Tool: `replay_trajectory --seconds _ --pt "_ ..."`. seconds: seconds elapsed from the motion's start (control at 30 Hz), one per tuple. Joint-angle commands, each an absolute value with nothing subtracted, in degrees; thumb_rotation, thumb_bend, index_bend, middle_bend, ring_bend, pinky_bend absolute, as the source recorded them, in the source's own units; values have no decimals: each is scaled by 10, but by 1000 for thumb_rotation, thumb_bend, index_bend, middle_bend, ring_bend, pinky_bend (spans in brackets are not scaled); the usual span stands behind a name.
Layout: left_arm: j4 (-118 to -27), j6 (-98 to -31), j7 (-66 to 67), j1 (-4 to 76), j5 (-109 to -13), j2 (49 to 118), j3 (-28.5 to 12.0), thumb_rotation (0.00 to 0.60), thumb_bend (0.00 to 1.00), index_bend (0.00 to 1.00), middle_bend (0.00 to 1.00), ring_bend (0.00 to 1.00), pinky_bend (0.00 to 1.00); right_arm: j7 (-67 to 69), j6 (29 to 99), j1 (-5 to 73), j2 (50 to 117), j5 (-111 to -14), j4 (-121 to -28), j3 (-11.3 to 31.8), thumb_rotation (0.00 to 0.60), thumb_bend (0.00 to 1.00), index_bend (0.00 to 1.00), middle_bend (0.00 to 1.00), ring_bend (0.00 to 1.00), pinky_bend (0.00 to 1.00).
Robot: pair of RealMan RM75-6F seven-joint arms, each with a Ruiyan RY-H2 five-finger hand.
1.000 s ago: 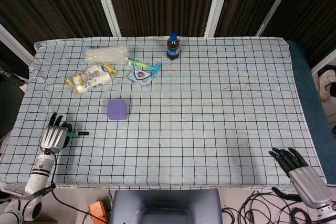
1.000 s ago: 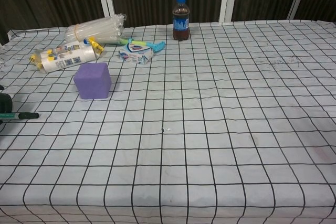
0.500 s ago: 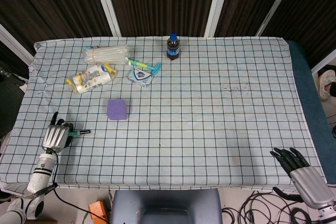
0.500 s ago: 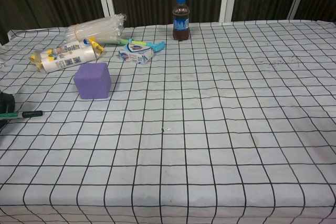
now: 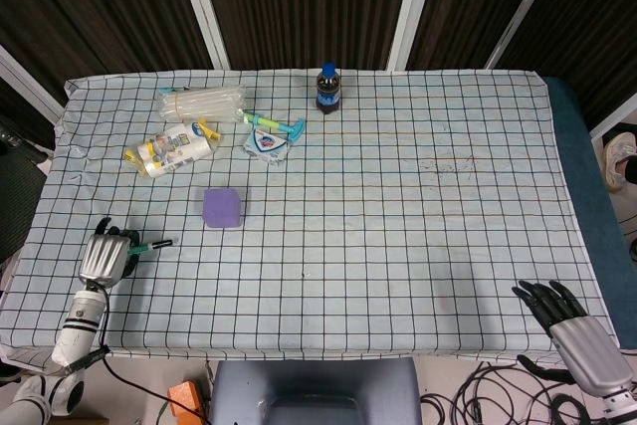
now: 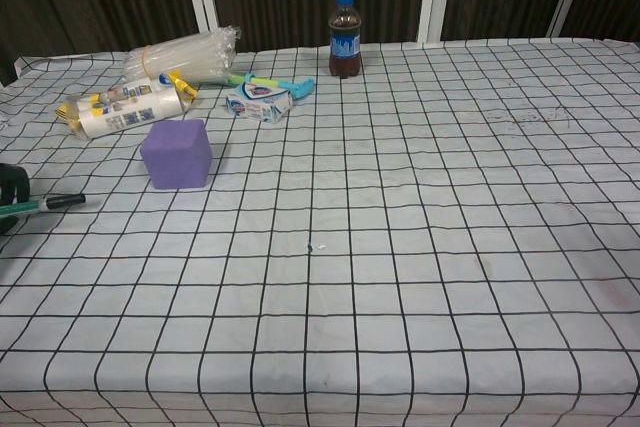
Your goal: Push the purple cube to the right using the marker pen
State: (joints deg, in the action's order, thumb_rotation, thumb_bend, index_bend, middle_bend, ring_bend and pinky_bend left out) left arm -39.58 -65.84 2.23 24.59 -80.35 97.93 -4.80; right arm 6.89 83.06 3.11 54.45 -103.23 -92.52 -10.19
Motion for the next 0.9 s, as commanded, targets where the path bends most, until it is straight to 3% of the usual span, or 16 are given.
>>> replay_trajectory --seconds 0.03,0.2,0.9 --pt "-389 -673 8 247 -809 984 -52 600 449 744 783 441 200 69 830 31 545 -1032 -925 -102 600 365 0 182 125 94" --pt "-377 -682 2 263 -814 990 -61 600 455 757 807 494 224 66 827 32 546 -1031 -926 -101 600 365 0 182 125 94" --pt "-247 -594 -28 370 -812 1066 -81 600 479 766 821 503 227 68 820 33 544 -1019 -926 -97 600 365 0 182 125 94"
